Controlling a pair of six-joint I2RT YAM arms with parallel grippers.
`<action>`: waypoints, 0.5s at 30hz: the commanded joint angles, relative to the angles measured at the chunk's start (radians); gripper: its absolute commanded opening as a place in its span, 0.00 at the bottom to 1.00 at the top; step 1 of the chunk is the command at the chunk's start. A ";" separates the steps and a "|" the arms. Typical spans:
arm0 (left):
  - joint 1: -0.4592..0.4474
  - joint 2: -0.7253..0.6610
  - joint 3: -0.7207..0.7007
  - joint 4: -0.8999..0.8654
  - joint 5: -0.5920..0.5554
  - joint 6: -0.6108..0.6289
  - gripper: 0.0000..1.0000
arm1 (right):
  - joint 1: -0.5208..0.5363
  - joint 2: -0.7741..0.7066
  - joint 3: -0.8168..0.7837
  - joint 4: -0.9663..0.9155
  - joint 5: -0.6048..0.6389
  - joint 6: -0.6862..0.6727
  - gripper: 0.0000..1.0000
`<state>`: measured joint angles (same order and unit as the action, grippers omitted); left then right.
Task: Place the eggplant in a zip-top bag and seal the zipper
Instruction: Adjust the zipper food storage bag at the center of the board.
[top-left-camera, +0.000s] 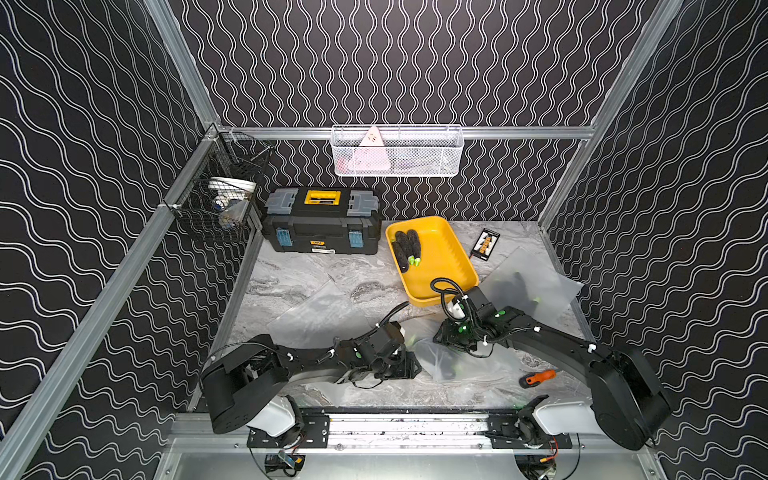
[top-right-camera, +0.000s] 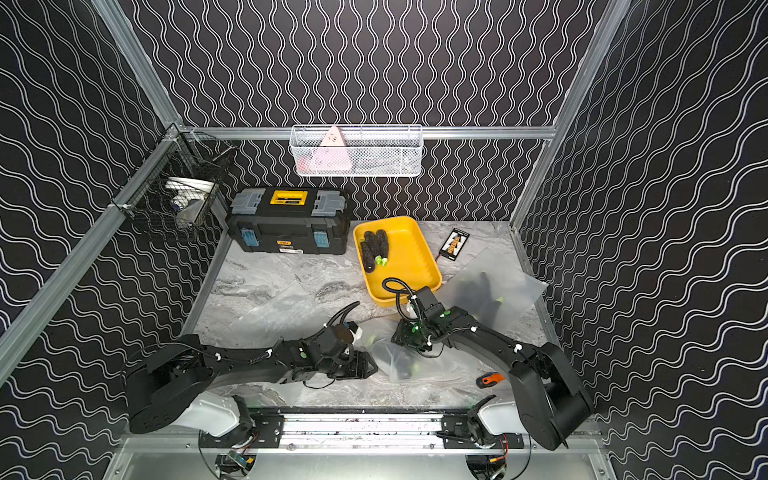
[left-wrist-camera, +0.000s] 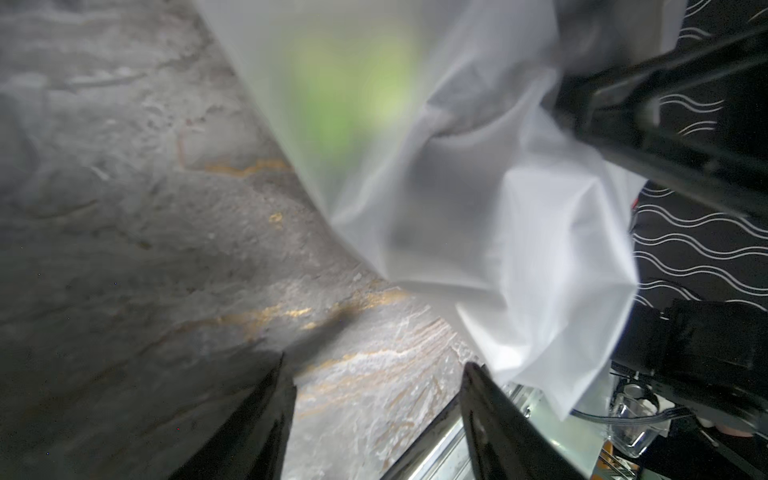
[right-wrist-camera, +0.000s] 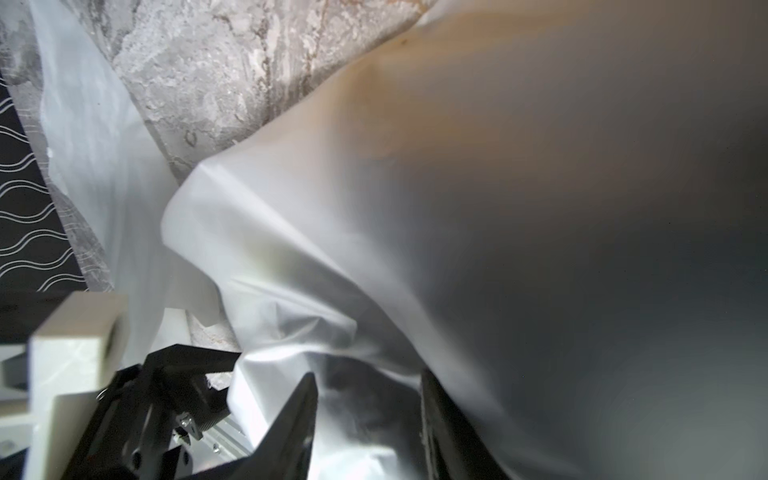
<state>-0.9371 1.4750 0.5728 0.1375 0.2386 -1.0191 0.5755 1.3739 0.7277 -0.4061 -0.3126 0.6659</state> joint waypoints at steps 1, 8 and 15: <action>-0.002 -0.013 -0.014 0.141 -0.003 -0.061 0.67 | -0.002 0.015 -0.002 0.001 0.017 0.005 0.44; -0.009 0.022 -0.024 0.250 0.007 -0.094 0.65 | -0.006 0.029 -0.004 0.017 0.005 0.009 0.44; -0.031 0.006 -0.032 0.324 -0.004 -0.121 0.55 | -0.011 0.026 -0.011 0.010 0.013 -0.001 0.45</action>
<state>-0.9657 1.5005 0.5426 0.3775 0.2390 -1.1114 0.5663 1.4006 0.7197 -0.3954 -0.3107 0.6655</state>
